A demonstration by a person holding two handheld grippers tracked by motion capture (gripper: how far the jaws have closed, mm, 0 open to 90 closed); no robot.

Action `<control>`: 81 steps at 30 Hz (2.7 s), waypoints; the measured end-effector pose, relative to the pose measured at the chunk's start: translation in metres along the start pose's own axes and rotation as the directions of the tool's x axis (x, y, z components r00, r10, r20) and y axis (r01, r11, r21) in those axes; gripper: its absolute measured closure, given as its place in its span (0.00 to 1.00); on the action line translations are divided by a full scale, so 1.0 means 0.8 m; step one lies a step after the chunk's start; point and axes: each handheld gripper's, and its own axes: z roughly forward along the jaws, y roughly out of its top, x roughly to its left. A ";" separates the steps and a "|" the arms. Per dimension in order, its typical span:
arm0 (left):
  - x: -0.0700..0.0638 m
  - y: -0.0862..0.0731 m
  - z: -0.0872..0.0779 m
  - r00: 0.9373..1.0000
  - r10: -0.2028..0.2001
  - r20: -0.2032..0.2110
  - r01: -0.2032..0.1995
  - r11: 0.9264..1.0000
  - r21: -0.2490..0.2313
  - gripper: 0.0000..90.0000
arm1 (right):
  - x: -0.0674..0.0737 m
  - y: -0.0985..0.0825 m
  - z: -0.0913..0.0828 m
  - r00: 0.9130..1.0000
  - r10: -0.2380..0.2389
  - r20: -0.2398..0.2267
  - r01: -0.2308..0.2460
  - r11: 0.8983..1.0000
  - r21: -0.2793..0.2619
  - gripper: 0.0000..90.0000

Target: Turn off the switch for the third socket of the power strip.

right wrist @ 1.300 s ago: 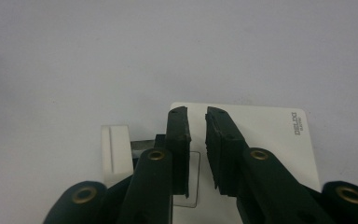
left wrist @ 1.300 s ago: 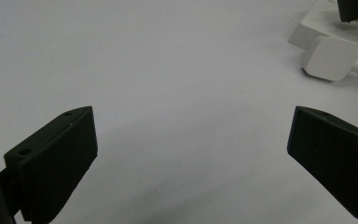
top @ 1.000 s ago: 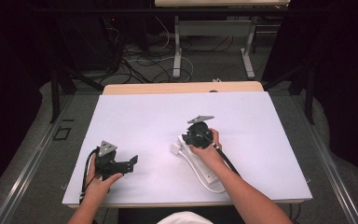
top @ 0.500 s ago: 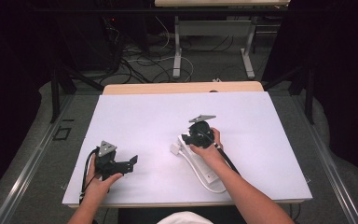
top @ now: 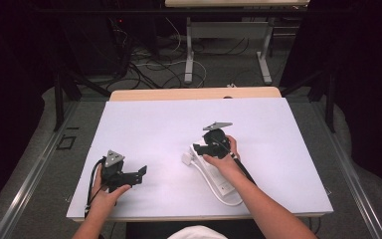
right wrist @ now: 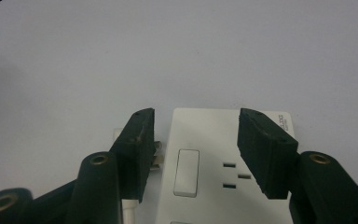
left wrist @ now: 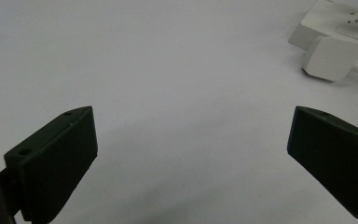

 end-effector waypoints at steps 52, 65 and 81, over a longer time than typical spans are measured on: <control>-0.001 -0.001 0.002 1.000 -0.016 0.004 0.016 1.000 -0.001 0.02 | -0.057 -0.029 -0.080 0.999 0.036 0.022 -0.037 0.999 0.019 0.13; -0.001 -0.001 0.002 1.000 -0.014 0.002 0.014 1.000 -0.002 0.02 | -0.080 -0.038 -0.105 0.997 0.042 0.059 -0.042 0.999 -0.012 0.01; -0.001 -0.002 0.002 1.000 -0.020 -0.006 0.020 1.000 -0.009 0.02 | -0.108 -0.059 -0.133 0.990 0.096 0.106 -0.093 0.995 -0.038 0.00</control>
